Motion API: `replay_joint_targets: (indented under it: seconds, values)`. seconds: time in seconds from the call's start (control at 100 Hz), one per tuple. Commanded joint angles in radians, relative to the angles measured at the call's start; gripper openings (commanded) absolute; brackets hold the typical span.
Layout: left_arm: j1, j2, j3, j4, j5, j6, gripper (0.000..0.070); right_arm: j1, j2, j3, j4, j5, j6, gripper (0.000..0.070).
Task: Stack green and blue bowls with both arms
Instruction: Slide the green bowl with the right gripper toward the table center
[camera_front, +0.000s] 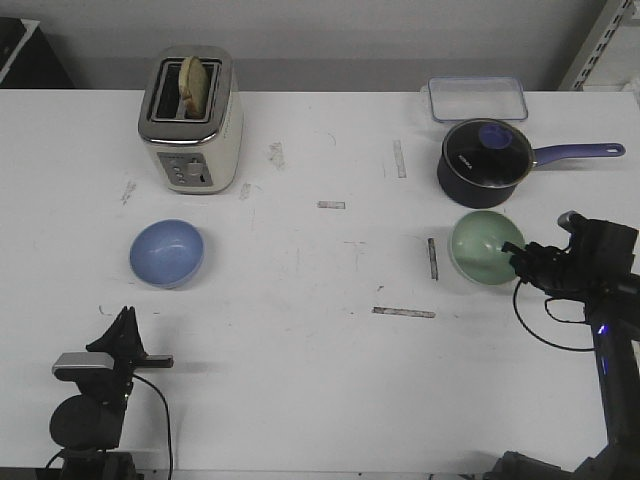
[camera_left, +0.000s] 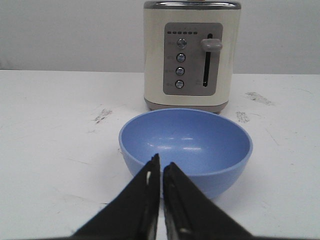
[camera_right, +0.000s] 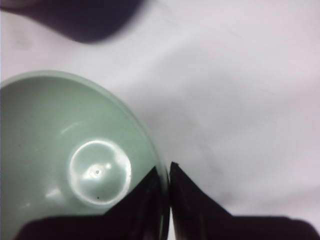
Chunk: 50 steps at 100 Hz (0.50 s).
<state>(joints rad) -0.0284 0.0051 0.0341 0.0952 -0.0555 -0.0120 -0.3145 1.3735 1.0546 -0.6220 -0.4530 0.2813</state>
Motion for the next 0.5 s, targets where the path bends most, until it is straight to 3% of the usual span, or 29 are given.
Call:
replay_joint_targets:
  seconds: [0.0,0.14,0.49]
  values:
    - [0.002,-0.002,-0.021,0.011,0.000,0.011,0.0003,0.058,0.000,0.010,0.018,-0.019,0.029,0.0000]
    - [0.002,-0.002,-0.021,0.011,0.000,0.011,0.0003,0.240,0.006,0.009,0.065,0.006,0.077,0.0000]
    - [0.002,-0.002,-0.021,0.011,0.000,0.011,0.0003,0.689,0.111,0.009,0.183,0.269,0.283,0.0000]
